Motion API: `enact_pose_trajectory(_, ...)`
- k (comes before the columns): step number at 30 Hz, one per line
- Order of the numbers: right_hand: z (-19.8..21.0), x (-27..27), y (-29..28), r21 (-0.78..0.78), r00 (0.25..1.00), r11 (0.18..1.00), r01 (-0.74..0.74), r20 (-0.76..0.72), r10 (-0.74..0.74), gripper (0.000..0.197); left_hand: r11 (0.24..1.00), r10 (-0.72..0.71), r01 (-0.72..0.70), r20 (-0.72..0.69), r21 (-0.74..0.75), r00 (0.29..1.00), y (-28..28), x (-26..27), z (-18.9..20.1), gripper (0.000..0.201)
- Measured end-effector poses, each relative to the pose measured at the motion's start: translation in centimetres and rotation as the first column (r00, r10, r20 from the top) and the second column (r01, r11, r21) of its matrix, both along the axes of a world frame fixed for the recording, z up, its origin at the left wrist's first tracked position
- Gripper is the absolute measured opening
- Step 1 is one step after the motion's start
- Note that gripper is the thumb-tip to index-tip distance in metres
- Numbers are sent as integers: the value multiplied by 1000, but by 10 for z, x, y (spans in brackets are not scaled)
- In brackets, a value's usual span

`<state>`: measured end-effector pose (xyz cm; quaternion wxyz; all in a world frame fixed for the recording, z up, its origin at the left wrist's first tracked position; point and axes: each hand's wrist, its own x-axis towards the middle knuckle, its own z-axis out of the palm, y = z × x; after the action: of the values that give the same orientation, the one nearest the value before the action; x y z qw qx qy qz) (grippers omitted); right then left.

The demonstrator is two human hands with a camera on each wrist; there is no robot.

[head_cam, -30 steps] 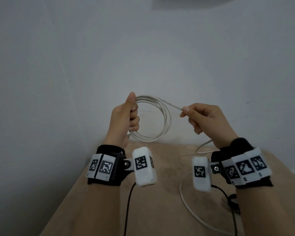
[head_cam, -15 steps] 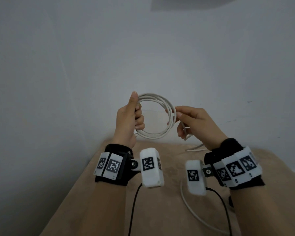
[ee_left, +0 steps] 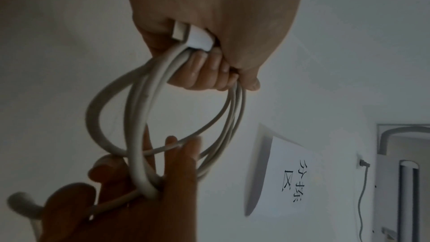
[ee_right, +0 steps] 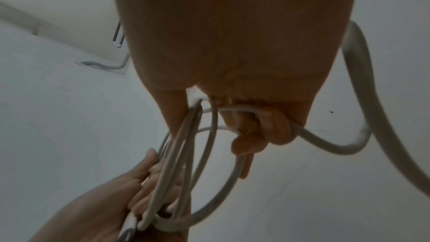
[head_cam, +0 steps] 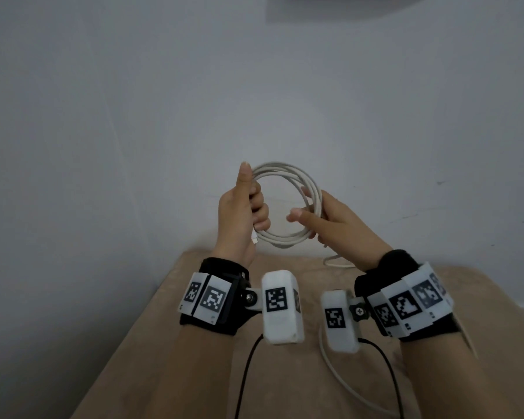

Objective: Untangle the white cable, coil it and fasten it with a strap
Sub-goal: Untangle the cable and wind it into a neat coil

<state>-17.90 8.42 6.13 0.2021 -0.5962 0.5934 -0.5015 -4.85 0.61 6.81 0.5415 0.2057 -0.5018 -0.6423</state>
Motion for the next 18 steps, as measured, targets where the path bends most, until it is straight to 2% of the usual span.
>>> enact_pose_trajectory(2, -2, 0, -3, -17, 1000, 1000, 14, -11, -15, 19, 1000, -15, 15, -4, -5, 1000, 1, 0, 0, 44)
enact_pose_trajectory(5, -2, -1, -4, -57, 999, 998, 23, -21, -24, 8, 999, -36, 36, -3, -3, 999, 0, -1, -1, 44)
enact_pose_trajectory(12, -2, 1, -6, -144, 997, 987, 75, 17, -73, 16, 992, -113, 116, -53, 41, 992, -3, -2, -4, 45)
enact_pose_trajectory(18, -2, -3, -5, -154, 996, 984, 85, 45, -79, 17, 953, -275, 282, -73, 113, 959, -11, 2, -9, 43)
